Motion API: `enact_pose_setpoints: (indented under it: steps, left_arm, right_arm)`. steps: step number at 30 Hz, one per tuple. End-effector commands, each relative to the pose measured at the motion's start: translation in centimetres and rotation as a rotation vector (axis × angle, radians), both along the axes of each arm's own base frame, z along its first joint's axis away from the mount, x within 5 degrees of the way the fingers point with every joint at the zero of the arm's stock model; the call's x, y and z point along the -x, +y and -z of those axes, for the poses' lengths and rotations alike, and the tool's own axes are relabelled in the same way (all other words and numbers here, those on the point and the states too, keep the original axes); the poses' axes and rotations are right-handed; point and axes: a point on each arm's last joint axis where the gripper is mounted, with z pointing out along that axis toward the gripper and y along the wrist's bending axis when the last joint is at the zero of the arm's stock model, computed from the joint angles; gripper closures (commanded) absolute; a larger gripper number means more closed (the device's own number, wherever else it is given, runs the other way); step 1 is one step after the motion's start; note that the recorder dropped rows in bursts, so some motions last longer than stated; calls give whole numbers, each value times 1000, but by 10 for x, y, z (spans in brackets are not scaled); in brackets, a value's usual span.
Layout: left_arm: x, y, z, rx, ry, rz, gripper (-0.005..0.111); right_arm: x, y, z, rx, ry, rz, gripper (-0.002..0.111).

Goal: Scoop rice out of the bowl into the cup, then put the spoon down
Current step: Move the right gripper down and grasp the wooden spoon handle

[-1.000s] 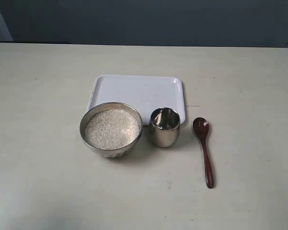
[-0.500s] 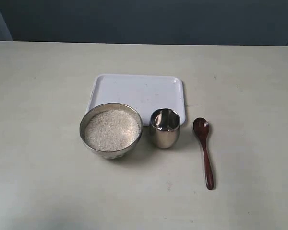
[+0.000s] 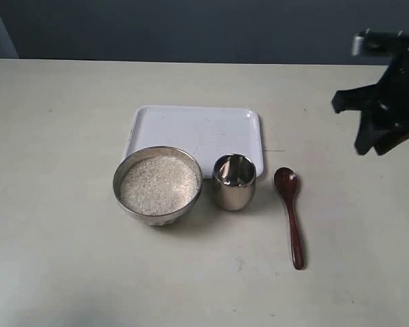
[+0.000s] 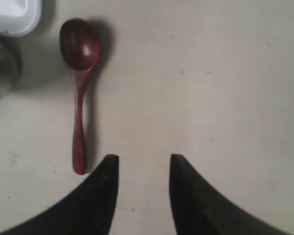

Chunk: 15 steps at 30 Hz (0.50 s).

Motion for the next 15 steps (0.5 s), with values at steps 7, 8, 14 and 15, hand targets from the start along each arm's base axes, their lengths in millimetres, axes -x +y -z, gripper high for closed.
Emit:
enact_pose_setpoints:
  steps: [7, 8, 14, 15]
  left_arm:
    - [0, 0, 1, 3, 1, 1, 106]
    - [0, 0, 1, 3, 1, 1, 106]
    - [0, 0, 1, 3, 1, 1, 106]
    - [0, 0, 1, 3, 1, 1, 106]
  right_arm:
    - [21, 74, 50, -35, 36, -65, 63]
    - [24, 78, 53, -36, 23, -69, 63]
    - [37, 83, 77, -35, -7, -7, 63]
    - [39, 81, 82, -31, -3, -2, 63]
